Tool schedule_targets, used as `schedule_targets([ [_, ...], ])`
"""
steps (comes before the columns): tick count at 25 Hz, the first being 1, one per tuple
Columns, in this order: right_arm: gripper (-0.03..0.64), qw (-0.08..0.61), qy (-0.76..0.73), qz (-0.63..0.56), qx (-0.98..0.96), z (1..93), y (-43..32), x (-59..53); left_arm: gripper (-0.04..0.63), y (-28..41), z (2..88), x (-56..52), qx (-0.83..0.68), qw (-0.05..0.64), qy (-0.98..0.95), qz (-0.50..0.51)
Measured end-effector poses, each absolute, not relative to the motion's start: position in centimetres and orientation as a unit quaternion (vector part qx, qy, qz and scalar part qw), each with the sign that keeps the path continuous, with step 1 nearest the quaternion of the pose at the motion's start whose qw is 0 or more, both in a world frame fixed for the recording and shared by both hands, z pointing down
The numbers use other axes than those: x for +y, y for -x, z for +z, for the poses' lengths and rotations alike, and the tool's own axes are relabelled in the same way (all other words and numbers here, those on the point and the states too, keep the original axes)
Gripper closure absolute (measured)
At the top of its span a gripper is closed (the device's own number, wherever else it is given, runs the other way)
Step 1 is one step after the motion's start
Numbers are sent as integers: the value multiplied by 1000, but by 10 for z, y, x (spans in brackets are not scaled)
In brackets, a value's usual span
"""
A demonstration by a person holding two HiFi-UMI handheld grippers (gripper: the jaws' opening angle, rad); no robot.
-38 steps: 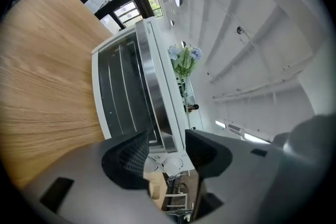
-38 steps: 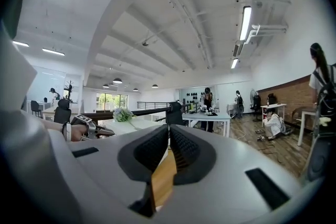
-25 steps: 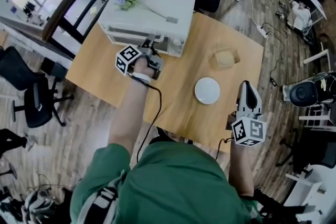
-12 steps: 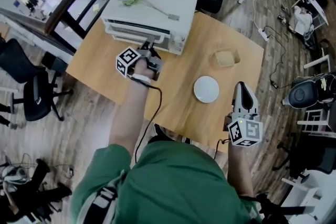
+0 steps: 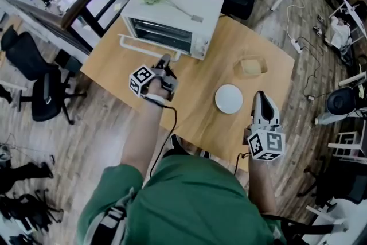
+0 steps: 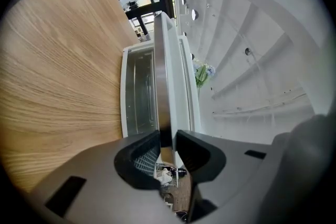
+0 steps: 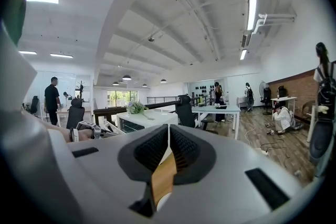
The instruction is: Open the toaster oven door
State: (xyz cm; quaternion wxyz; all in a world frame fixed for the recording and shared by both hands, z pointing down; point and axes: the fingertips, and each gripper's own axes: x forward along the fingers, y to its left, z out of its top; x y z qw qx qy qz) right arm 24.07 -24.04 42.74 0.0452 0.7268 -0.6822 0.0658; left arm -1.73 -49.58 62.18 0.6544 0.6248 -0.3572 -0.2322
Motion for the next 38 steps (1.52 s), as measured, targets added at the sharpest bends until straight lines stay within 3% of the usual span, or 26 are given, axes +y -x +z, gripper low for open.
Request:
schedule_targets([
  [17,588,46,-701,87,-707,439,-237,-244,503,63,716,-428,-430,661,-594,-157],
  [38,588,75,-692,100,-711,451,-223,-255,503,72,791,-413,-448,687,-563,-102],
])
